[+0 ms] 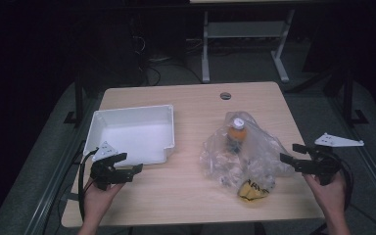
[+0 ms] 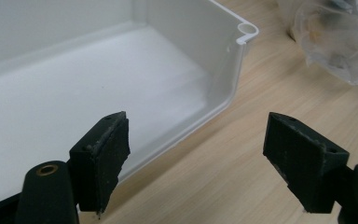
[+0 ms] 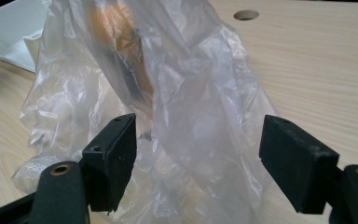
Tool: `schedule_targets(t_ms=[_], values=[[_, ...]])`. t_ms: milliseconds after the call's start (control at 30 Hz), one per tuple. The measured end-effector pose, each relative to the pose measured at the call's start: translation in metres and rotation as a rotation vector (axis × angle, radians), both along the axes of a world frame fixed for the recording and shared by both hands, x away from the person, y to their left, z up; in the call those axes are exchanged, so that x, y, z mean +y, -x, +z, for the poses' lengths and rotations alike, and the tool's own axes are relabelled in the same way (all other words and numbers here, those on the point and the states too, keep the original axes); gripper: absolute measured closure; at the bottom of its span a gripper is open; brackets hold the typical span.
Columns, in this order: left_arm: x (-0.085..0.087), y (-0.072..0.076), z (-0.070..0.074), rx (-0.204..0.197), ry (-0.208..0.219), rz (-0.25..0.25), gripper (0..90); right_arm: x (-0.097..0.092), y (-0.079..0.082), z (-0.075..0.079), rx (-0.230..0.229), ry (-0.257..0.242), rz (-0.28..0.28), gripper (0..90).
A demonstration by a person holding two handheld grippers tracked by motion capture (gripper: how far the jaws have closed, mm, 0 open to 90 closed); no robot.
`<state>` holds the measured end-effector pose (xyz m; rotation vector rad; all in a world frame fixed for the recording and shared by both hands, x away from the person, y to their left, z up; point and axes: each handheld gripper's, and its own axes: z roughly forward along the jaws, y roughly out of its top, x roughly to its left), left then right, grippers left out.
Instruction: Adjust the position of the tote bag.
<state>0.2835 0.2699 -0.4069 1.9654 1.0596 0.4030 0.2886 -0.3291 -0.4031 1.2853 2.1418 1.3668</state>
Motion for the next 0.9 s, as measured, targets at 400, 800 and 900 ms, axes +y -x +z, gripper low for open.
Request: schedule_targets(t_ms=[400,800,900], values=[[-0.008,0.004,0.003,-0.012,-0.022,-0.027,22.1,-0.006,0.008,0.007,-0.032,-0.011,-0.035,27.0],[-0.026,0.002,0.022,0.001,0.017,-0.107,22.6,-0.007,0.013,0.015,-0.057,-0.009,-0.061,27.5],[-0.039,0.0,0.029,0.0,0.018,-0.148,22.9,-0.009,0.013,0.015,-0.053,-0.015,-0.062,27.5]])
